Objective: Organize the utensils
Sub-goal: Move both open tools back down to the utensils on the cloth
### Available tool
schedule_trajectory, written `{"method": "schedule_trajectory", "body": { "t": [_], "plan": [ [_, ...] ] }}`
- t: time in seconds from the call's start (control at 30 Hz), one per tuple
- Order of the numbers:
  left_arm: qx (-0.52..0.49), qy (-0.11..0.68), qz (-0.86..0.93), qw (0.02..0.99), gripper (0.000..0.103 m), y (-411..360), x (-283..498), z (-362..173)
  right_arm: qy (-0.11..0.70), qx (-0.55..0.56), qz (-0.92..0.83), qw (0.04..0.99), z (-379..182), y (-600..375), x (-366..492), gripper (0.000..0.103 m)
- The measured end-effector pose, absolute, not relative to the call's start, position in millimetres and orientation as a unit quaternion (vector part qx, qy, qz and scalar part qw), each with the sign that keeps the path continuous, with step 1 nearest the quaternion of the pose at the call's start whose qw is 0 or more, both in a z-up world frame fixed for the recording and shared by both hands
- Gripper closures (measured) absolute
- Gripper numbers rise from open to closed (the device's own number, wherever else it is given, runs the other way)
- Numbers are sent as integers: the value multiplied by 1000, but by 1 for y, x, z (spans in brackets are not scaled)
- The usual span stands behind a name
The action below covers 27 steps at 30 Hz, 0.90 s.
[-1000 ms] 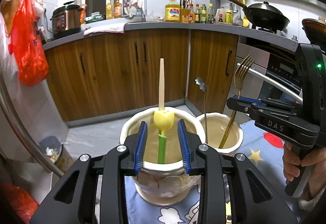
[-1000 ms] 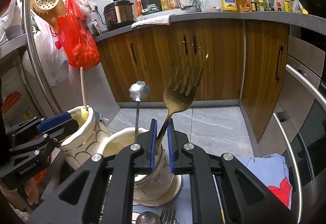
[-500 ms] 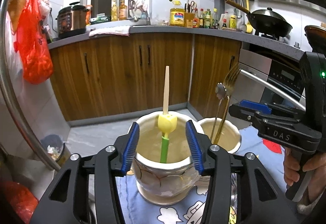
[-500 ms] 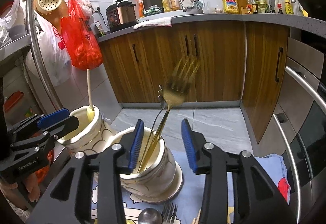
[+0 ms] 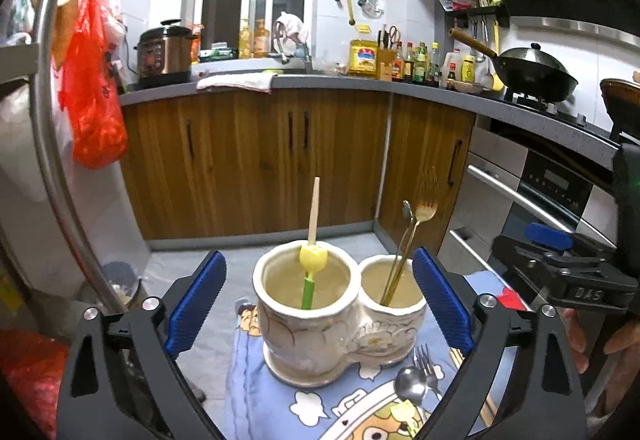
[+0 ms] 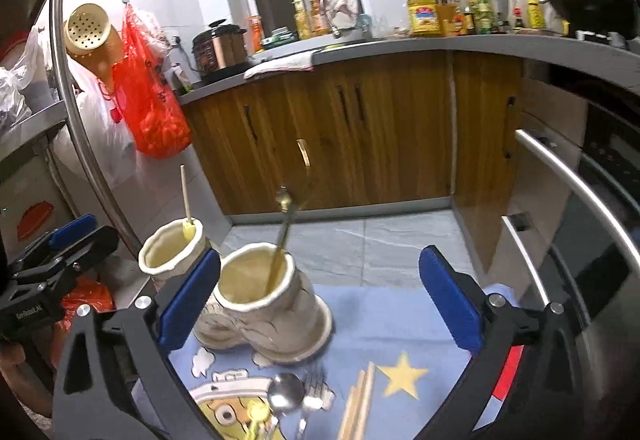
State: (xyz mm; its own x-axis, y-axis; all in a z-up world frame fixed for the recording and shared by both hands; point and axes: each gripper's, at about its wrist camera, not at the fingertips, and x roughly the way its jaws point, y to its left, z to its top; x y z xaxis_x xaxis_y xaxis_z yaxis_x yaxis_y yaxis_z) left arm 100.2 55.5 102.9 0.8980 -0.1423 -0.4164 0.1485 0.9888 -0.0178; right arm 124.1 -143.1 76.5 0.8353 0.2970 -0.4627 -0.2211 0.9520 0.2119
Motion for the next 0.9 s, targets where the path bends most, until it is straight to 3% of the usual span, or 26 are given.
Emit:
{"method": "schedule_trajectory", "body": {
  "t": [0.3,0.9],
  "plan": [
    [39,233,-77,969,6,19,74,78,270,45,110,956,61,-160,87,5],
    [7,423,-106,900,6,25,90,-28,385,10,110,916,-33,-190,99,5]
  ]
}}
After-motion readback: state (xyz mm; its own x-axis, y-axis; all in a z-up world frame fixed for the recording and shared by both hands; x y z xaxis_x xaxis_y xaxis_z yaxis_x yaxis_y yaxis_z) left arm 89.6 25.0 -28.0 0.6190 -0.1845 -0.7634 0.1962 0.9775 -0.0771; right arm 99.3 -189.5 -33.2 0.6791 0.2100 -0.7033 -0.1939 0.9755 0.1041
